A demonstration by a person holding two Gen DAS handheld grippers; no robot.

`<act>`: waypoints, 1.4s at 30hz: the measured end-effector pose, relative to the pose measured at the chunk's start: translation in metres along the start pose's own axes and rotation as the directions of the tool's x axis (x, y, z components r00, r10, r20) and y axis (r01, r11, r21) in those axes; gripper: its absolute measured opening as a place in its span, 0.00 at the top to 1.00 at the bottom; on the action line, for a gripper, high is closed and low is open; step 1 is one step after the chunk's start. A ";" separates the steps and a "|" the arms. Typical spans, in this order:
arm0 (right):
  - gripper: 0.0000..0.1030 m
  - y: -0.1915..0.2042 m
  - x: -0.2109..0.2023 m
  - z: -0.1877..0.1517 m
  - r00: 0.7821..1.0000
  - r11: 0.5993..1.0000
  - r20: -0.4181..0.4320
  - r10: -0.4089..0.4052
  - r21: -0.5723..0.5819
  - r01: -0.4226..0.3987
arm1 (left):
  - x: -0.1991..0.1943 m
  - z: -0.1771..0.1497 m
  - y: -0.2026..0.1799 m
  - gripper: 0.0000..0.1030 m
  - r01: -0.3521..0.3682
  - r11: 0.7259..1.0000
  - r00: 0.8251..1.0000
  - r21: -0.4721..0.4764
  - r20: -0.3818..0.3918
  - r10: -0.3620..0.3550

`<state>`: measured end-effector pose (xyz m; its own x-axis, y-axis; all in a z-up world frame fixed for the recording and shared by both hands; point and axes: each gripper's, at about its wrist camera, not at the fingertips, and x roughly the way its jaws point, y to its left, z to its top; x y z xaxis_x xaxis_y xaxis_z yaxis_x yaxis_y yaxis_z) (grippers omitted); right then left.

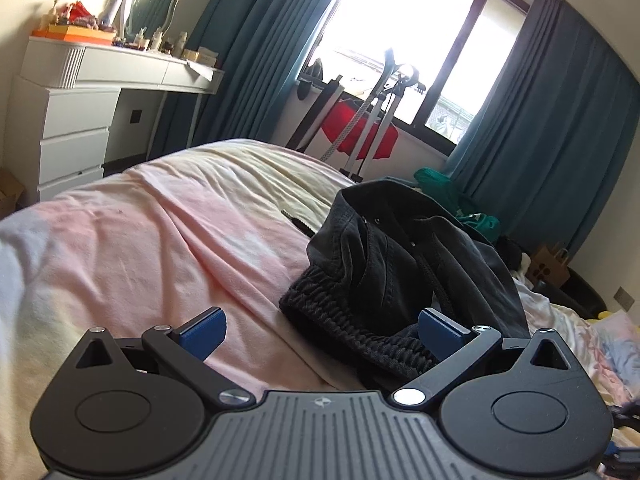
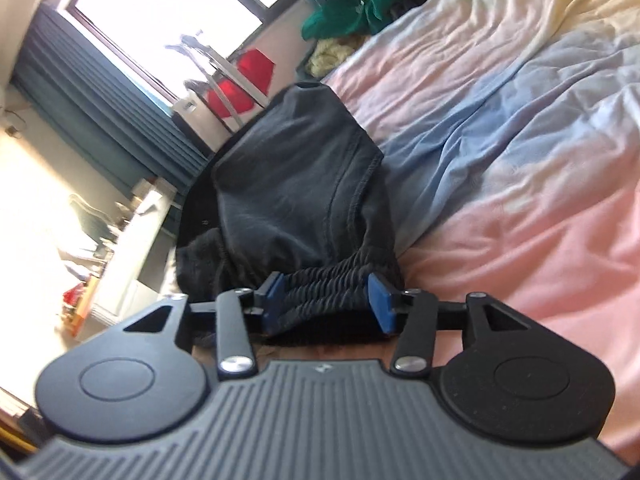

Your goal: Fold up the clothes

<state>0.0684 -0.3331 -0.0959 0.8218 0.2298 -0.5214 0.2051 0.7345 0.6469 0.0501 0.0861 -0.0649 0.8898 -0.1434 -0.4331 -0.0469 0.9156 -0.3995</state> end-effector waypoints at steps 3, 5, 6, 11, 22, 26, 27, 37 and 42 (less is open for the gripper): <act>0.51 -0.003 0.029 0.010 0.997 0.997 -0.016 -0.078 -0.015 0.077 | 0.007 -0.001 0.003 0.00 0.005 1.000 1.000 -0.011 -0.004 -0.005; 0.51 -0.014 0.048 0.009 0.996 0.997 -0.041 -0.079 0.014 0.080 | 0.014 0.002 0.003 0.00 0.025 1.000 1.000 -0.004 0.003 -0.025; 0.51 -0.020 0.054 0.007 0.997 0.997 -0.049 -0.063 0.042 0.066 | 0.019 0.006 0.002 0.00 0.043 0.999 0.999 0.005 0.009 -0.043; 0.57 -0.040 0.046 -0.001 0.998 0.976 0.018 0.062 0.208 -0.064 | 0.067 0.027 -0.002 0.00 0.056 0.997 0.998 0.046 -0.011 -0.056; 0.50 -0.036 0.063 0.000 0.999 0.992 -0.015 0.030 0.122 -0.028 | 0.145 0.028 0.017 0.08 0.128 0.991 0.979 0.047 -0.167 -0.119; 0.49 -0.025 0.070 0.000 0.997 0.994 -0.004 0.082 0.068 -0.081 | 0.154 0.030 0.026 0.22 0.203 0.979 0.962 -0.016 -0.183 -0.202; 0.49 -0.023 0.067 0.000 0.992 0.990 0.012 0.125 0.057 -0.125 | 0.154 0.030 0.024 0.19 0.219 0.976 0.959 -0.021 -0.181 -0.219; 0.52 -0.022 0.072 -0.007 0.995 0.995 0.020 0.096 -0.005 -0.096 | 0.160 0.037 0.023 0.43 0.152 0.980 0.959 -0.127 -0.222 -0.177; 0.70 -0.018 0.064 -0.011 0.994 0.995 0.058 0.090 -0.041 -0.087 | 0.156 0.047 0.020 0.72 0.112 0.987 0.967 -0.113 -0.218 -0.134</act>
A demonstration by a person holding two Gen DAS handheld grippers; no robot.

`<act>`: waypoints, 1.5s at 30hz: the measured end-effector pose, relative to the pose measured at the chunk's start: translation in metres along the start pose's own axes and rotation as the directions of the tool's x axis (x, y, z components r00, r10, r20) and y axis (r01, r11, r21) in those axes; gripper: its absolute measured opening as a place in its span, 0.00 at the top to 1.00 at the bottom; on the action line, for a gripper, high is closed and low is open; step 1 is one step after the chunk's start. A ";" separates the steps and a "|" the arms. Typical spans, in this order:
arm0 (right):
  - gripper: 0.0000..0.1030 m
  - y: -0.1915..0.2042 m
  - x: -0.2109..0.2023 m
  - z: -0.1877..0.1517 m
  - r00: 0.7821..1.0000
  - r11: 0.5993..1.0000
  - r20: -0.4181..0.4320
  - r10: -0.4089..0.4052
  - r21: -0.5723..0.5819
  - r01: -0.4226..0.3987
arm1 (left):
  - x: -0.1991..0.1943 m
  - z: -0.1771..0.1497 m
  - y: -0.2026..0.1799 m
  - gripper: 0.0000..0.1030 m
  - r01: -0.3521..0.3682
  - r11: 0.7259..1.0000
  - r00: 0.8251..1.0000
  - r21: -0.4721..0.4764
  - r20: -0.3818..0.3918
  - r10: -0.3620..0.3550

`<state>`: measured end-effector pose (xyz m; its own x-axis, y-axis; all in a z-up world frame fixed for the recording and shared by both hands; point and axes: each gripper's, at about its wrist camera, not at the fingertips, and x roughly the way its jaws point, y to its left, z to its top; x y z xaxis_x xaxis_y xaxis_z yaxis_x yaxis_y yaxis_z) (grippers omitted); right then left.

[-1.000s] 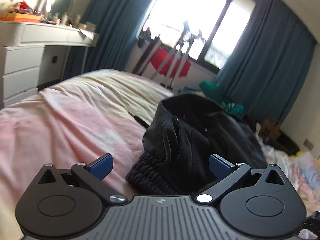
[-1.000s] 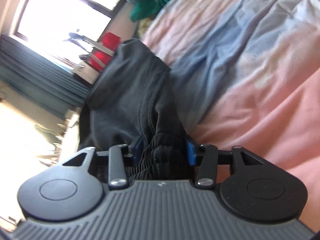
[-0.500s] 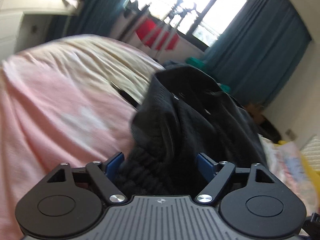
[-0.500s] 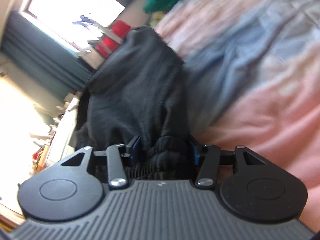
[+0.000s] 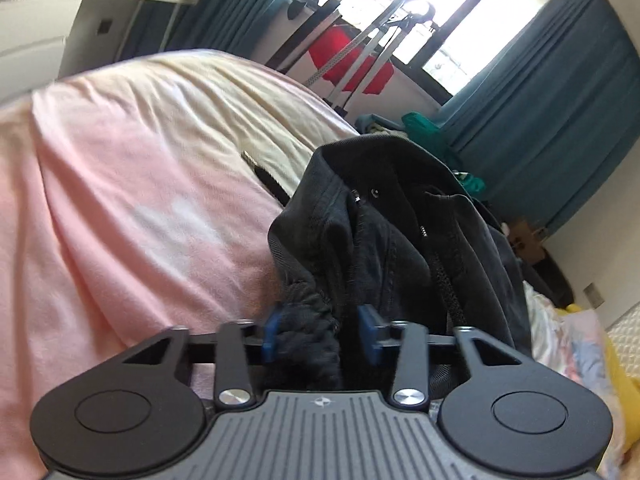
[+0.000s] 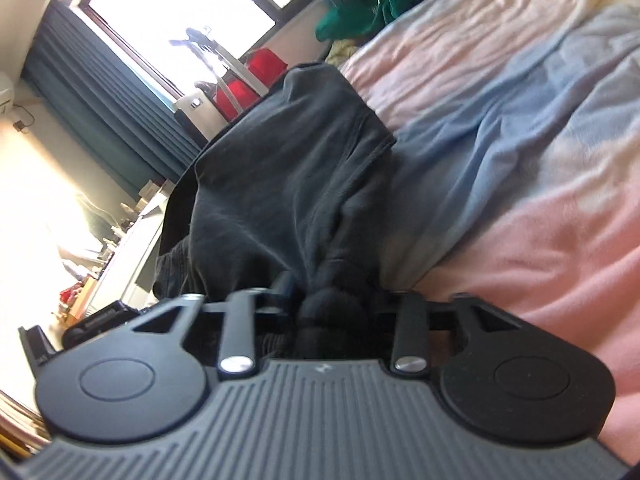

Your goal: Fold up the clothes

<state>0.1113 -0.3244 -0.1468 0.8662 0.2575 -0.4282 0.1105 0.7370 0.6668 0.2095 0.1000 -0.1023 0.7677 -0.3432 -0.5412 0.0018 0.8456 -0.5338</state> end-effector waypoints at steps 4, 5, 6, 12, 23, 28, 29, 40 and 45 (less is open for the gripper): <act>0.75 0.003 -0.008 -0.005 0.998 0.999 0.023 0.051 0.009 -0.052 | -0.024 0.012 -0.006 0.82 -0.014 0.998 0.996 -0.064 0.085 0.020; 0.75 0.005 -0.010 -0.006 0.997 0.998 0.031 0.068 0.011 -0.068 | -0.032 0.018 -0.004 0.82 0.006 0.995 0.994 -0.104 0.113 0.006; 0.76 0.011 -0.012 -0.009 0.995 0.996 0.041 0.092 0.014 -0.092 | -0.040 0.026 -0.004 0.83 0.013 0.995 0.989 -0.102 0.145 0.002; 0.76 0.078 -0.020 -0.044 0.971 0.968 -0.017 0.240 -0.070 -0.240 | -0.096 0.087 0.000 0.85 0.041 0.994 0.952 -0.104 0.305 -0.008; 0.76 0.244 0.043 -0.135 0.807 0.815 -0.154 0.571 -0.017 -0.580 | -0.141 0.262 0.018 0.85 -0.291 0.956 0.875 0.039 0.416 0.249; 0.76 0.278 0.106 -0.186 0.810 0.837 -0.259 0.526 -0.010 -0.547 | -0.079 0.266 0.080 0.84 -0.447 0.893 0.858 0.049 0.304 0.413; 0.76 0.278 0.116 -0.195 0.818 0.850 -0.282 0.501 -0.017 -0.526 | -0.066 0.262 0.097 0.84 -0.464 0.885 0.855 0.037 0.282 0.436; 0.51 0.284 0.156 -0.196 0.812 0.853 -0.447 0.376 -0.175 -0.492 | -0.054 0.224 0.183 0.53 -0.398 0.916 0.912 0.051 0.133 0.388; 0.17 0.302 0.139 -0.185 0.824 0.803 -0.458 0.334 -0.320 -0.503 | -0.107 0.210 0.163 0.13 -0.439 0.891 0.883 0.117 0.241 0.403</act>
<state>0.1746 0.0498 -0.1174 0.5276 0.7446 -0.4090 -0.5030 0.6618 0.5559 0.2621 0.3607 0.0047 0.8329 0.1365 -0.5363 -0.2602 0.9519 -0.1619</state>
